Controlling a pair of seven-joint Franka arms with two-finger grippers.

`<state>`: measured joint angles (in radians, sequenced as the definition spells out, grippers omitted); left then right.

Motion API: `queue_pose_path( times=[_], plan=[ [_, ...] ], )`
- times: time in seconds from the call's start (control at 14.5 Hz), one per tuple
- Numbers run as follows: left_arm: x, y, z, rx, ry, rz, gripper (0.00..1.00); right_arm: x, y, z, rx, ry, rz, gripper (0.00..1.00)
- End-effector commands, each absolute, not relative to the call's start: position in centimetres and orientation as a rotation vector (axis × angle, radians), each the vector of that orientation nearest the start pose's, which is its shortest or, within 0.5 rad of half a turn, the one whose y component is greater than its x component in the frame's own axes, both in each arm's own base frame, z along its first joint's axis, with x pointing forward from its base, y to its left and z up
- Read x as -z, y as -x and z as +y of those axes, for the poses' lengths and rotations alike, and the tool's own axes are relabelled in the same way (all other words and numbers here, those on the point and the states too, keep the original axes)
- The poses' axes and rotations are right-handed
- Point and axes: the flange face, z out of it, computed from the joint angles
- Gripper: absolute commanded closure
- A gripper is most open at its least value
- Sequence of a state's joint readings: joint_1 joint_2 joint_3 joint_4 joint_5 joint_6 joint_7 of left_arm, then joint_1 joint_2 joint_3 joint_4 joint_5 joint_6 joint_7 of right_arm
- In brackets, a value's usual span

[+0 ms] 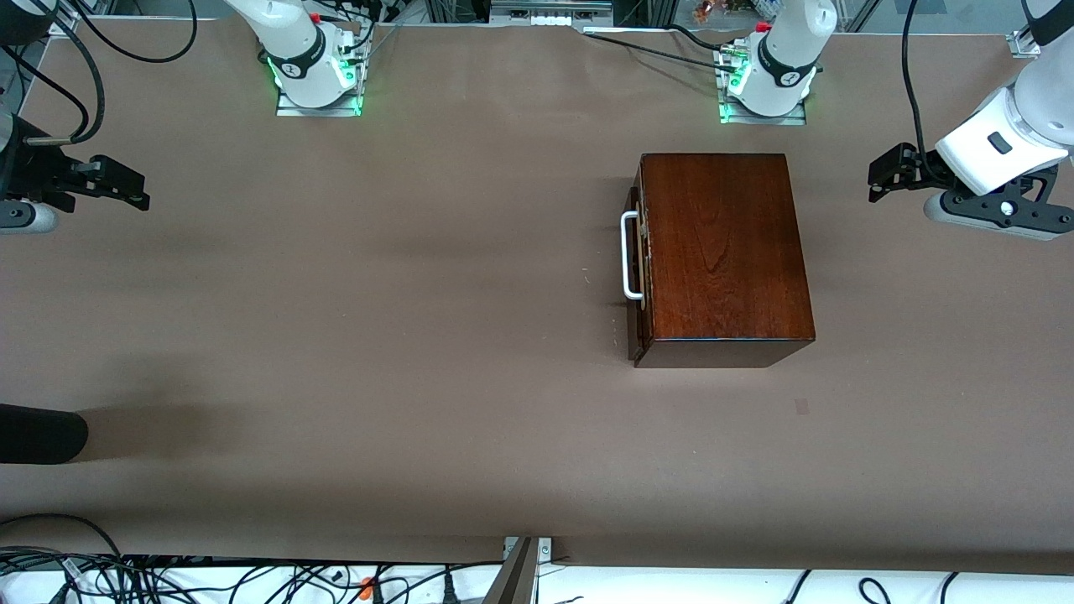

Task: Open drawer, take yellow block, close drawer
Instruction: 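Move the left gripper toward the white drawer handle of the wooden box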

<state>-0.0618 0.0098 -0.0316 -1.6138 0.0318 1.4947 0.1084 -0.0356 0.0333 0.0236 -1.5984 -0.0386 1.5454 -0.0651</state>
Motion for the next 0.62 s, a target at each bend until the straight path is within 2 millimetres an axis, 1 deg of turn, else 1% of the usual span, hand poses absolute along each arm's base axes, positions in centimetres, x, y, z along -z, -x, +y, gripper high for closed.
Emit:
queue_pose_path(
  times=[0.0,0.21,0.28,0.35,0.42,0.55],
  plan=[
    [-59.9,-54.6,-5.2,-0.219,3.12,0.312,0.0,-59.4,-56.2,-1.0,-0.129,3.174,-0.084,0.0],
    [-60.4,-54.5,-6.6,-0.213,3.124,0.354,0.0,-59.4,-56.2,-1.1,-0.131,3.173,-0.081,0.0],
    [-60.1,-54.3,-7.5,-0.227,3.122,0.386,0.0,-59.4,-56.2,-1.1,-0.131,3.173,-0.081,0.0],
    [-59.5,-54.1,-8.8,-0.275,3.112,0.421,0.0,-59.4,-56.2,-1.1,-0.131,3.173,-0.081,0.0],
    [-59.4,-53.7,-9.8,-0.307,3.089,0.468,0.0,-59.4,-56.2,-1.1,-0.134,3.173,-0.081,0.0],
    [-59.3,-53.3,-12.8,-0.304,3.073,0.539,0.0,-59.4,-56.2,-1.1,-0.134,3.173,-0.081,0.0]
  ],
)
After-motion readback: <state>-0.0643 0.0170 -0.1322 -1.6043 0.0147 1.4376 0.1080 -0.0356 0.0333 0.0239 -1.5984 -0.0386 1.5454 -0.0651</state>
